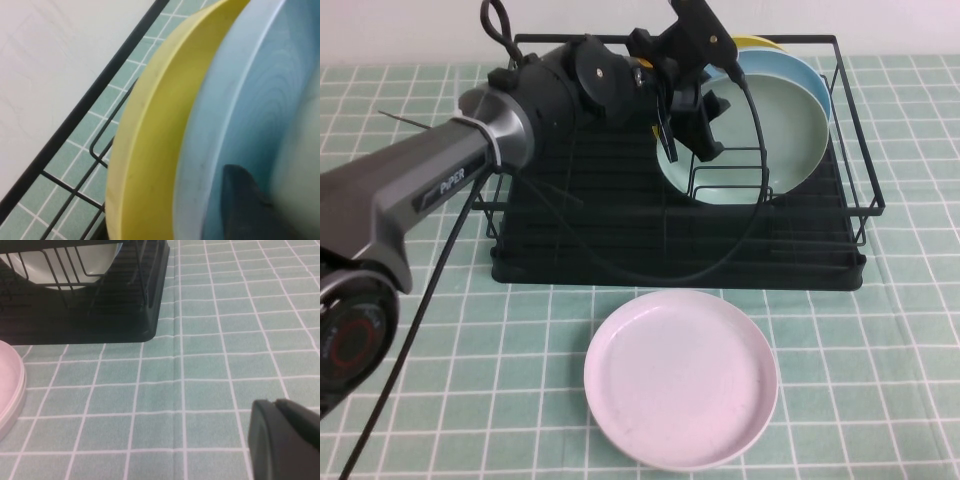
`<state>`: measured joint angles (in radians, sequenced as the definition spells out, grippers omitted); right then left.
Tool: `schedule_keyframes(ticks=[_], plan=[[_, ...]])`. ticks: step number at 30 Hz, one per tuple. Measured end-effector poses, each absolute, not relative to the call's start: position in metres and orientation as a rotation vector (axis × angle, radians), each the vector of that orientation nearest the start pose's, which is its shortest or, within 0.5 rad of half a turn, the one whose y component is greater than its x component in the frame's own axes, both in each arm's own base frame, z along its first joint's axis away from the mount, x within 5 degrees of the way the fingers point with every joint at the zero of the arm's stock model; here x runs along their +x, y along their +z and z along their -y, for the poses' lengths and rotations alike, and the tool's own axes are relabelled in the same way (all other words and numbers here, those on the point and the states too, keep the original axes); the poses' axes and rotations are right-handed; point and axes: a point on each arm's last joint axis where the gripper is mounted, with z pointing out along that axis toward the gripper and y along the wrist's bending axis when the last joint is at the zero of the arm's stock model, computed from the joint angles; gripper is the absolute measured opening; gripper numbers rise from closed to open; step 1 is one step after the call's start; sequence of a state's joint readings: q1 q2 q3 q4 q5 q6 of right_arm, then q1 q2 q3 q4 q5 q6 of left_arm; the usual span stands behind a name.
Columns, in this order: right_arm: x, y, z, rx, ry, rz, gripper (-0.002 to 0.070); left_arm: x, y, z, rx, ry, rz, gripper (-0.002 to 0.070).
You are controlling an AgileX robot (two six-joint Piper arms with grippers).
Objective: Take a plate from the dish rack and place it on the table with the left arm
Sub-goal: Grasp the plate from the shelf, then place the plate from the table
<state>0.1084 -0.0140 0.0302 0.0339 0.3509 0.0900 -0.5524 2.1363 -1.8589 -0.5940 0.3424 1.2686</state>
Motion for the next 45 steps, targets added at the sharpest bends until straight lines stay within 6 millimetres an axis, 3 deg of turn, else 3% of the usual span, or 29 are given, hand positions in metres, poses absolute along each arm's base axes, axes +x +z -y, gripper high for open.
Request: schedule_keyframes(ticks=[4, 11, 14, 22, 27, 29, 34, 39, 45], plan=[[0.053, 0.172, -0.007, 0.004, 0.171, -1.854, -0.0018, 0.429, 0.273, 0.284, 1.299, -0.091, -1.573, 0.0096], [0.053, 0.172, -0.007, 0.004, 0.171, -1.854, -0.0018, 0.424, 0.286, 0.285, 1.307, -0.082, -1.538, 0.0072], [0.053, 0.172, -0.007, 0.004, 0.171, -1.854, -0.0018, 0.418, 0.310, 0.282, 1.293, -0.081, -1.496, 0.0071], [0.053, 0.172, -0.007, 0.004, 0.171, -1.854, -0.0018, 0.376, 0.402, 0.259, 1.217, -0.118, -1.381, 0.0069], [0.053, 0.172, -0.007, 0.004, 0.171, -1.854, -0.0018, 0.337, 0.438, 0.242, 1.203, -0.275, -1.493, 0.0069], [0.053, 0.172, -0.007, 0.004, 0.171, -1.854, -0.0018, 0.325, 0.444, 0.233, 1.172, -0.365, -1.611, 0.0069], [0.053, 0.172, -0.007, 0.004, 0.171, -1.854, -0.0018, 0.324, 0.432, 0.207, 1.025, -0.562, -1.946, 0.0069], [0.053, 0.172, -0.007, 0.004, 0.171, -1.854, -0.0018, 0.332, 0.387, 0.184, 0.923, -0.769, -2.197, 0.0068], [0.053, 0.172, -0.007, 0.004, 0.171, -1.854, -0.0018, 0.308, 0.333, 0.184, 0.995, -0.920, -2.359, 0.0068]])
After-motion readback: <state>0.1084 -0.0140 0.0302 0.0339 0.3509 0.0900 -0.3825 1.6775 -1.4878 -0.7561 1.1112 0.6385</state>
